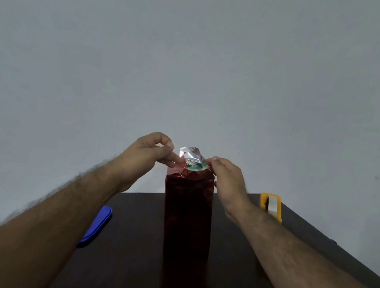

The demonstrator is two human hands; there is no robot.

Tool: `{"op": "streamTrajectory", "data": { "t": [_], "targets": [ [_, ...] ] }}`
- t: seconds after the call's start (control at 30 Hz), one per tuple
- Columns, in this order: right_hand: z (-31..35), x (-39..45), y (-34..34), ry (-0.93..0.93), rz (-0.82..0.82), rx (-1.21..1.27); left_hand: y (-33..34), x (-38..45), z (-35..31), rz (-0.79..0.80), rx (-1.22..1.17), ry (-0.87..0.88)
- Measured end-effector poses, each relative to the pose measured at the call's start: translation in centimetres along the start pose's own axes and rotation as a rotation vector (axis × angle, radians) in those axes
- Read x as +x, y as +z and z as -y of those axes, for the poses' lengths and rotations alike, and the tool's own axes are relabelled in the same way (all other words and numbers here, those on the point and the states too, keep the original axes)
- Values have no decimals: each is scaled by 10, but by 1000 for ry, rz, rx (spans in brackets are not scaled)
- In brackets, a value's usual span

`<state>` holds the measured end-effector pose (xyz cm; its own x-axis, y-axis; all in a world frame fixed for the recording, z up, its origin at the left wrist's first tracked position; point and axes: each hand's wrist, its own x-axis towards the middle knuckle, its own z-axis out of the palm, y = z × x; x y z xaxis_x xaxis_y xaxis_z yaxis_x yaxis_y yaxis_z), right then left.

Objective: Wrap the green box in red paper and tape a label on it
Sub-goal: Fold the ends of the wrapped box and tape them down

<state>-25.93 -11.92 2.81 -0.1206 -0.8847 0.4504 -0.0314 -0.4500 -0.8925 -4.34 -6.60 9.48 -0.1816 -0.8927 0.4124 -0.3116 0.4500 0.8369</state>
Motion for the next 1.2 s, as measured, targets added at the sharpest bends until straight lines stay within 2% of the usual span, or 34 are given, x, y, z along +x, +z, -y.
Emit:
{"op": "streamTrajectory", "data": {
  "t": [0.07, 0.13, 0.23, 0.37, 0.43, 0.53, 0.6, 0.73, 0.83, 0.9, 1.0, 1.07, 1.13, 1.2],
  "targets": [
    [-5, -3, 3, -42, 37, -15, 6, -9, -5, 70, -14, 34],
    [-8, -4, 8, -61, 36, -41, 15, -15, -6, 121, 73, 75],
    [-11, -2, 14, -90, 26, -116, 25, -16, -4, 44, 246, 163],
    [-10, -4, 16, -95, 30, -168, 23, -20, -6, 28, 254, 219],
    [-9, -7, 14, -100, 23, -191, 20, -20, -4, 6, 374, 243],
    [-10, -9, 13, -78, 31, -152, 22, -19, 2, -33, 695, 278],
    [-11, -11, 12, -76, 35, -129, 30, -18, 5, -57, 755, 337],
    [-12, -10, 13, -52, 32, -101, 31, -17, 13, -120, 570, 435],
    [-11, -8, 13, -48, 72, -175, 29, -22, 14, -103, 437, 471],
    [-11, -7, 12, -28, 87, -174, 28, -25, 13, -147, 330, 469],
    [-6, -4, 11, 30, 109, -76, 24, -18, 13, -289, 132, 287],
    [3, -5, 12, 88, 143, 6, 24, -10, 20, -350, 124, 119],
    [7, -4, 13, 116, 190, 41, 28, -7, 27, -336, 178, 66],
    [6, -1, 11, 104, 230, 18, 32, -9, 33, -288, 192, 87]
  ]
}}
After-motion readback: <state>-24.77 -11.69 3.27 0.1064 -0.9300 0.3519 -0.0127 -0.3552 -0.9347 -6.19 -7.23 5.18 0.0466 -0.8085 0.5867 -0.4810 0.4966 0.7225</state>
